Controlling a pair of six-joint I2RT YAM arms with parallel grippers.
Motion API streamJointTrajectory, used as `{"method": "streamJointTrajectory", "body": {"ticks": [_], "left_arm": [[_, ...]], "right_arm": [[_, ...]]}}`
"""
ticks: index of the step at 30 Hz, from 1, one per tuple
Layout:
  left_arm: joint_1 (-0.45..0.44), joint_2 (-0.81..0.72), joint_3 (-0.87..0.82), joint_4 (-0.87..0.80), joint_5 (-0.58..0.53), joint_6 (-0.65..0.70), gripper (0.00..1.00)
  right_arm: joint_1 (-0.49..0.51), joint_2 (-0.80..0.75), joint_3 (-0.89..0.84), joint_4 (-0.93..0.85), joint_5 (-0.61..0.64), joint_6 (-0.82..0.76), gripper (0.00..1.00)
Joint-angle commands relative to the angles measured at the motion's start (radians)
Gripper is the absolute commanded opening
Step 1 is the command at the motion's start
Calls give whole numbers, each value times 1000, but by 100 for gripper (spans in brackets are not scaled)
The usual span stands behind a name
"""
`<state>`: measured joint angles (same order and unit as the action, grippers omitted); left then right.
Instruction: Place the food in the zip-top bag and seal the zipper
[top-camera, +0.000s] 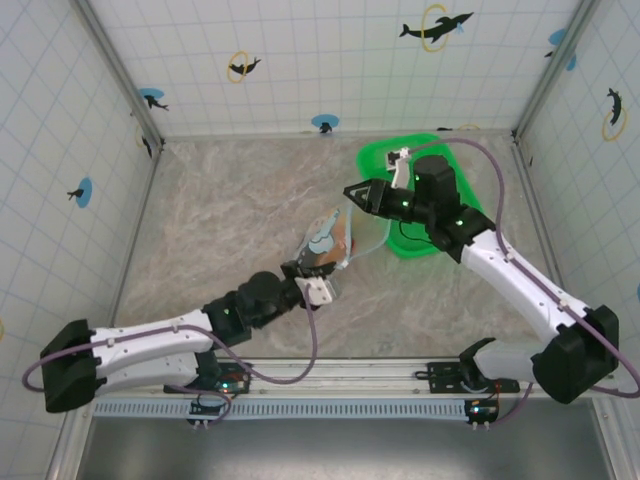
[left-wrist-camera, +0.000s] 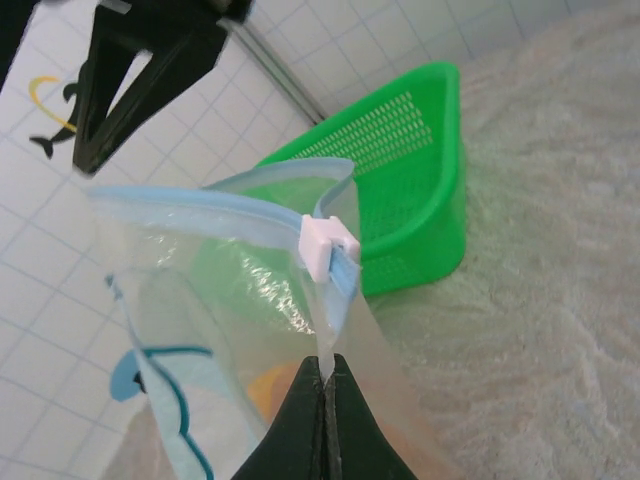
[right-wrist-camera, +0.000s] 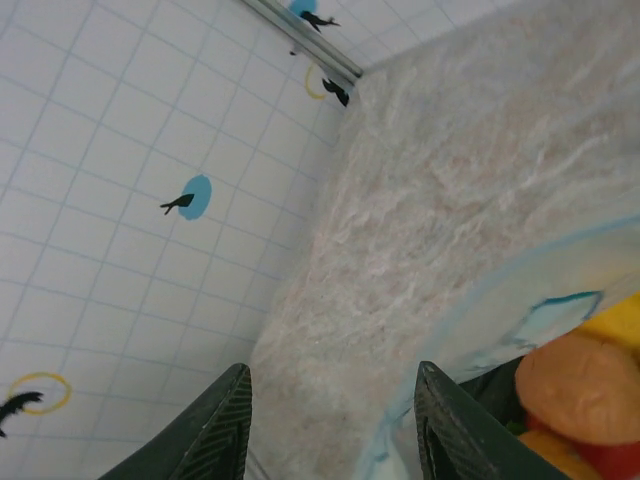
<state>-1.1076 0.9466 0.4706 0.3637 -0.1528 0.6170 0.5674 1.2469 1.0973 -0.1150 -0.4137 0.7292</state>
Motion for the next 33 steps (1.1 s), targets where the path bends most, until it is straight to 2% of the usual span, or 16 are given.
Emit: {"method": "streamJointTrajectory", "body": {"ticks": [1, 3, 6, 9, 10, 12, 17, 20, 23, 29, 33], "left_arm": [[115, -30, 97, -280, 299, -196, 0], [174, -13, 158, -365, 365, -225, 0], [247, 3, 210, -432, 483, -261, 0], [303, -1, 232, -436, 585, -301, 0], [323, -9, 235, -430, 618, -309, 0], [365, -27, 235, -411, 667, -332, 0], [470, -47, 269, -405, 816, -359, 0], [494, -36, 287, -442, 860, -345, 0], [510, -48, 266, -446, 877, -343, 0], [543, -77, 222, -431, 903, -356, 0], [548, -97, 194, -430, 902, -367, 0]], "right_arm": [[0, -61, 74, -84, 82, -285, 45], [7, -73, 96, -114, 132, -414, 44], [14, -97, 87, -87, 95, -583, 44], [100, -111, 91, -139, 106, -927, 38], [126, -109, 102, -163, 135, -1006, 38], [137, -96, 135, -204, 102, -1094, 37], [140, -61, 186, -273, -82, -1234, 37], [164, -31, 210, -351, -115, -1279, 45], [178, -33, 154, -347, -159, -1280, 52], [185, -13, 70, -258, -53, -1283, 56], [177, 38, 107, -287, -89, -1308, 54]]}}
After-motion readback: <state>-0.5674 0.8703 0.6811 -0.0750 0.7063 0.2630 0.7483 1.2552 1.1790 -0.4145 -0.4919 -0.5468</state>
